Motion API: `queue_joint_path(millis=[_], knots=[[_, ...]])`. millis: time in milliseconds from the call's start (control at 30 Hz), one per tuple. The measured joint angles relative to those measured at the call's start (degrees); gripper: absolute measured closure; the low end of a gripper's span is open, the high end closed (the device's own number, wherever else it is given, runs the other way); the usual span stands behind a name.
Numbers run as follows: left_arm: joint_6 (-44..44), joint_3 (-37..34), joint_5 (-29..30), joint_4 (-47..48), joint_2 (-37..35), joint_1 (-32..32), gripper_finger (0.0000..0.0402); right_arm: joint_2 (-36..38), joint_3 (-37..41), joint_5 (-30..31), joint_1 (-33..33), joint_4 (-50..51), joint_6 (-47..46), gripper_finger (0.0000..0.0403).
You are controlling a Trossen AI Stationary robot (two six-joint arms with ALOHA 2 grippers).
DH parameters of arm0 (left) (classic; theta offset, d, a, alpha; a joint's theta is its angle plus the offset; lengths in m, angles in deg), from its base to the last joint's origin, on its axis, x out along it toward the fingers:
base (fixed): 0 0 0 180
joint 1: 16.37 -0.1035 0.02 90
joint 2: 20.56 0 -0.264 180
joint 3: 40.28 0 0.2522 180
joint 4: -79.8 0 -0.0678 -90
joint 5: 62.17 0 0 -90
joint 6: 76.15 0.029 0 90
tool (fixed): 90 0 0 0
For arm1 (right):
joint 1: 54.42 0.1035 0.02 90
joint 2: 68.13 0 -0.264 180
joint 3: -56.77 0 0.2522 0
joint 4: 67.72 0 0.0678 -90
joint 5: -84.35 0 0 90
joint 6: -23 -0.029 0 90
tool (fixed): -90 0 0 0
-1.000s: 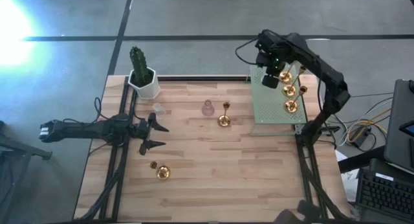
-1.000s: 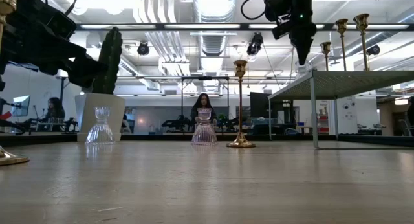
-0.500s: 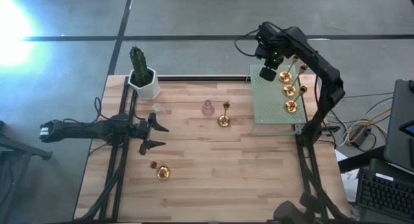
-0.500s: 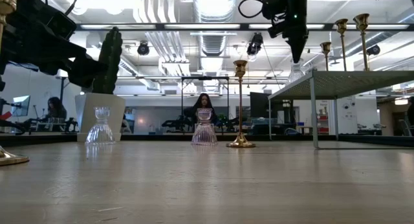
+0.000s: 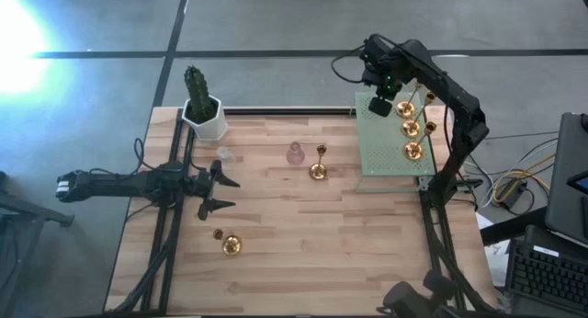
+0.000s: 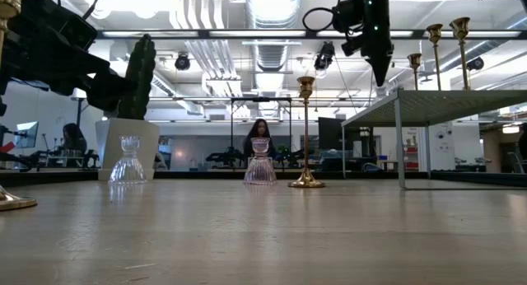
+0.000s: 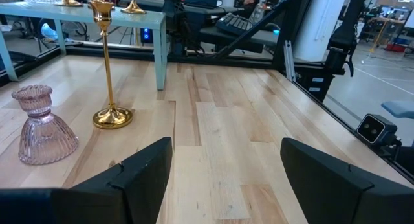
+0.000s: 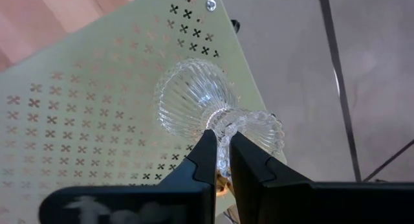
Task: Pick & Place candle stick holders
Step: Put the bottom transparent glass candle holder on the shelf
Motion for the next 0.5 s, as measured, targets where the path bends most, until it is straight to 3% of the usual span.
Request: queue_joint_path(millis=[500], knots=[[0.0,0.0,0.0,0.0,0.0,0.0,0.0108,-0.3,0.2,-1.5,-0.1,-1.2,-1.2,0.0385]])
